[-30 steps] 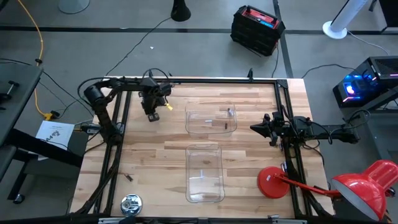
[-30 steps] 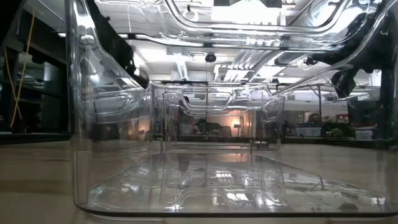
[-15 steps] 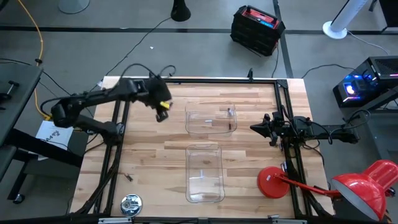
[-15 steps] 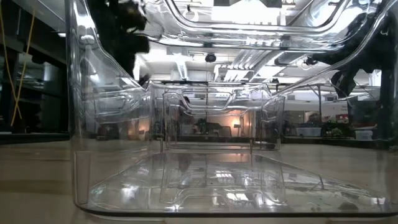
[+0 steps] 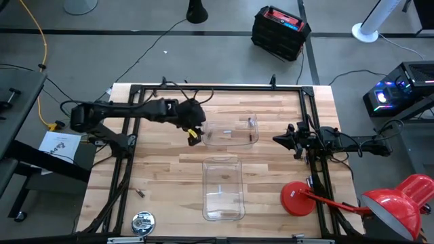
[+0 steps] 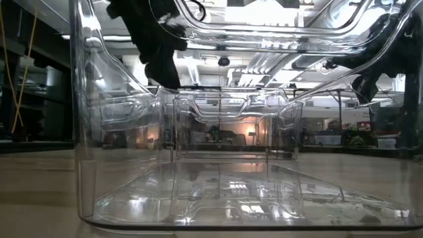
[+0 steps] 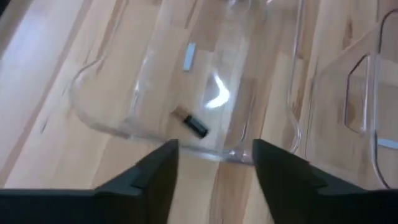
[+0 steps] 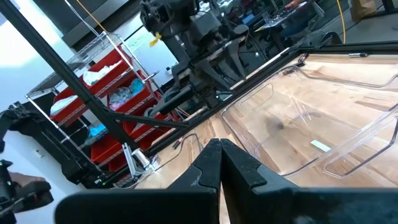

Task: Sort batteries
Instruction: Put the black battery into the top transparent bin

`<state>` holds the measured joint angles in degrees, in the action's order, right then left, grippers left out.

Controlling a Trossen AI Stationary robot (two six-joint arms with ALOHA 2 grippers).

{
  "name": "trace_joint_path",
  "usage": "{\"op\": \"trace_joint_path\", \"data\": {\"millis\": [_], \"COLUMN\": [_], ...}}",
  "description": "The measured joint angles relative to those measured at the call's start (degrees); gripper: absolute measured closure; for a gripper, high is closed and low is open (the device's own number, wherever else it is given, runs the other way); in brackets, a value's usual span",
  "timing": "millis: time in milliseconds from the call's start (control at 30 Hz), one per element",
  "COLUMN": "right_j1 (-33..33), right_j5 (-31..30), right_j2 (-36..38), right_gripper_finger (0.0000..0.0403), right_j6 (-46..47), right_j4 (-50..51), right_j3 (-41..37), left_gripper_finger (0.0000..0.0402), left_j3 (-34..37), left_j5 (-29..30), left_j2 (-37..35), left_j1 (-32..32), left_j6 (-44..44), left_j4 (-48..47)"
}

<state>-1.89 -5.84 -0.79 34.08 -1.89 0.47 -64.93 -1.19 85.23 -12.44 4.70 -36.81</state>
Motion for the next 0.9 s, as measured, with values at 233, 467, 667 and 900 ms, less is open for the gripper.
{"op": "trace_joint_path", "data": {"millis": [233,467,667,900], "right_j1": [0.0,0.0,0.0,0.0], "right_j5": [0.0,0.0,0.0,0.0], "right_j2": [0.0,0.0,0.0,0.0], "right_gripper_finger": [0.0402,0.0402,0.0402,0.0402], "right_j6": [0.0,0.0,0.0,0.0], "right_j4": [0.0,0.0,0.0,0.0], "right_j3": [0.0,0.0,0.0,0.0], "left_gripper_finger": [0.016,0.0181,0.019,0.019], "left_j3": [-8.0,3.1,10.9,12.1], "left_j5": [-0.3,-9.0,-23.4,-30.0], "left_j2": [-2.4,-2.7,-2.7,-2.7], "left_j1": [2.4,11.1,27.2,45.5], "left_j6": [10.0,24.9,25.2,28.0], "left_j4": [-30.9,-51.0,-50.3,-37.3]}}
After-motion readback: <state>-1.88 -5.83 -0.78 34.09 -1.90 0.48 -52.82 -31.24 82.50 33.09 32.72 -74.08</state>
